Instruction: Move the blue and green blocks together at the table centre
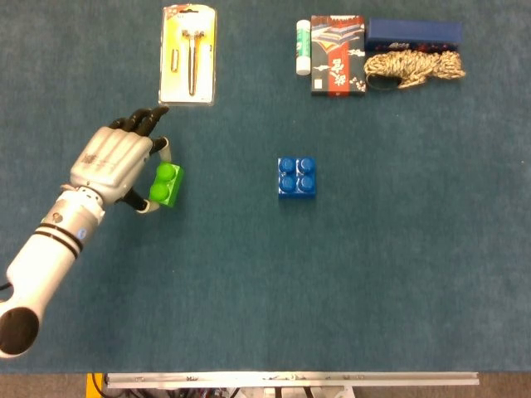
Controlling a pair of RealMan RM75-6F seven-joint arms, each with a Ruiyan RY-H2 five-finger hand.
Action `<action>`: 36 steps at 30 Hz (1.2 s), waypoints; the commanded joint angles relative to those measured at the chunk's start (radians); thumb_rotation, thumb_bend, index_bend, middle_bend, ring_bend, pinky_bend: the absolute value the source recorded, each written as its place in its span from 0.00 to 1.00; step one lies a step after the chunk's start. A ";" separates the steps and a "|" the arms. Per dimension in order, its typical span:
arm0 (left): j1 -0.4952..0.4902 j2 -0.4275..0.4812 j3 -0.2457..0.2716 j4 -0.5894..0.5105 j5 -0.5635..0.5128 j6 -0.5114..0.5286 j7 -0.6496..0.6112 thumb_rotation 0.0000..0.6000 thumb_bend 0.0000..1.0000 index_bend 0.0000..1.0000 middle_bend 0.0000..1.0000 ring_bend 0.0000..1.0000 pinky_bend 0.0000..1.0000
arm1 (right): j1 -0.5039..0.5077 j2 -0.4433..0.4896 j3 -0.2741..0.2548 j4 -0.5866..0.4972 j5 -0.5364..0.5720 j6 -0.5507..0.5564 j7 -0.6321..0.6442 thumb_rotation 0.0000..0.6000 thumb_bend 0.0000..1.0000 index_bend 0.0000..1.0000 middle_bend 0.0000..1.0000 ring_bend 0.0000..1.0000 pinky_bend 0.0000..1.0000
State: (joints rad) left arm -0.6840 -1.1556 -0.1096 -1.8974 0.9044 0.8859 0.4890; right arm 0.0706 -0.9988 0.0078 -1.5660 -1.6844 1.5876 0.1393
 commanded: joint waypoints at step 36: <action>-0.389 -0.311 -0.194 -0.099 -0.760 0.404 0.319 1.00 0.13 0.49 0.00 0.00 0.19 | -0.016 0.028 0.013 0.011 0.019 0.032 0.084 1.00 0.04 0.28 0.15 0.00 0.03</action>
State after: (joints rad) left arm -1.0616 -1.4487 -0.2998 -2.0091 0.1416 1.2772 0.8064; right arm 0.0561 -0.9721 0.0199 -1.5555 -1.6666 1.6177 0.2215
